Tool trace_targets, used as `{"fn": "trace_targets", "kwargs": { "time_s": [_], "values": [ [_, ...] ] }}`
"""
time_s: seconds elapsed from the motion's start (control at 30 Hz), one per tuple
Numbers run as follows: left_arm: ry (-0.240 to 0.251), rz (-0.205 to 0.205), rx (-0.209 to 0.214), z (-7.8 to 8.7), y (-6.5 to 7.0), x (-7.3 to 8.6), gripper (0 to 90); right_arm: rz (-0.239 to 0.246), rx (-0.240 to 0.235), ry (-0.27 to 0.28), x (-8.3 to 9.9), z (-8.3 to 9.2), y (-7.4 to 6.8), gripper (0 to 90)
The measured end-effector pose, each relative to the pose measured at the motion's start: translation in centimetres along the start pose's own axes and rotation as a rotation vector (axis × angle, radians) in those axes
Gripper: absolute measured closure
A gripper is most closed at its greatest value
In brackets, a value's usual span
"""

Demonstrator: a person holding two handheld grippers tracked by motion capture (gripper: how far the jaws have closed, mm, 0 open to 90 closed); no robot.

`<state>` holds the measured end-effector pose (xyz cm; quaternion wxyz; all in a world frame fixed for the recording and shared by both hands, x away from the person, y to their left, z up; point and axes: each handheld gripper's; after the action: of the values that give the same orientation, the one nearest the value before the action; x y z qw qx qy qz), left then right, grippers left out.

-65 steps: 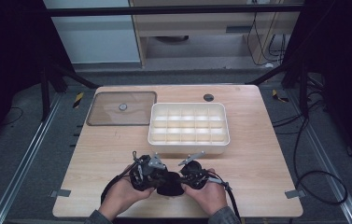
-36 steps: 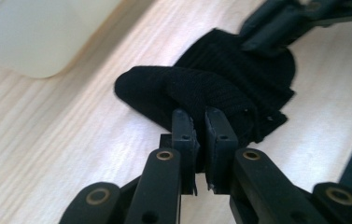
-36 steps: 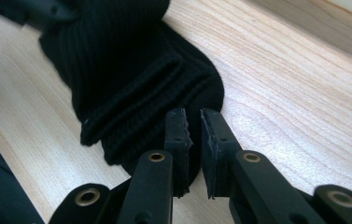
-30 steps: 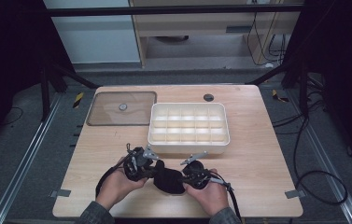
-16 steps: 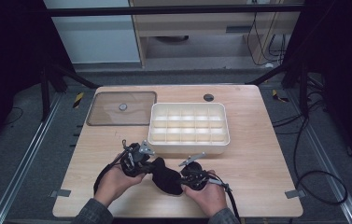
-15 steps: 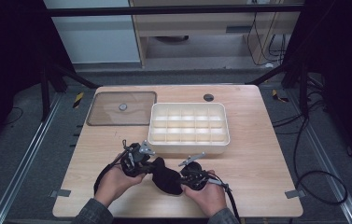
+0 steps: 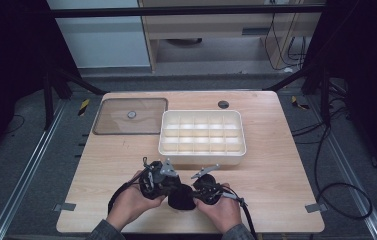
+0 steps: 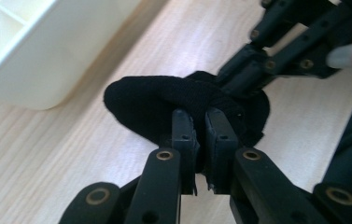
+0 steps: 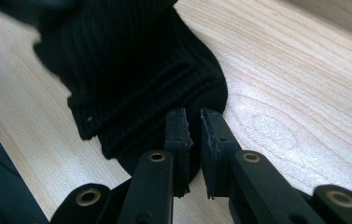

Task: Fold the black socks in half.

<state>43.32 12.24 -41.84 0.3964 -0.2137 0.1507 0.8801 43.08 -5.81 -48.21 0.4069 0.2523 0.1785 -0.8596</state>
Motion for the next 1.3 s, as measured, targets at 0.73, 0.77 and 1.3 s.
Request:
{"fn": "trace_targets", "kwargs": {
  "time_s": [0.73,0.77,1.3],
  "values": [
    [-0.033,-0.049,0.028,-2.4,2.4,0.2,83.7,-0.035,0.022,0.064,1.4,2.4,1.4,70.6],
    [-0.033,-0.050,0.028,-2.5,2.5,0.2,83.7,-0.042,0.030,0.066,1.6,2.7,1.6,70.7],
    [-0.054,-0.099,0.039,-4.6,4.8,-1.3,83.3,-0.075,0.078,0.091,3.0,4.8,3.6,70.4]
  ]
}}
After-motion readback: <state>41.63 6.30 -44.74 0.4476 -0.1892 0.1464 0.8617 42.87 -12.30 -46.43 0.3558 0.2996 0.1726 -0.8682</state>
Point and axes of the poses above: each handheld gripper's, and its own axes: z roughly backward along the jaws, x roughly out of its underside, y roughly to its right, and after that the axes turned 14 degrees about z, right-handed
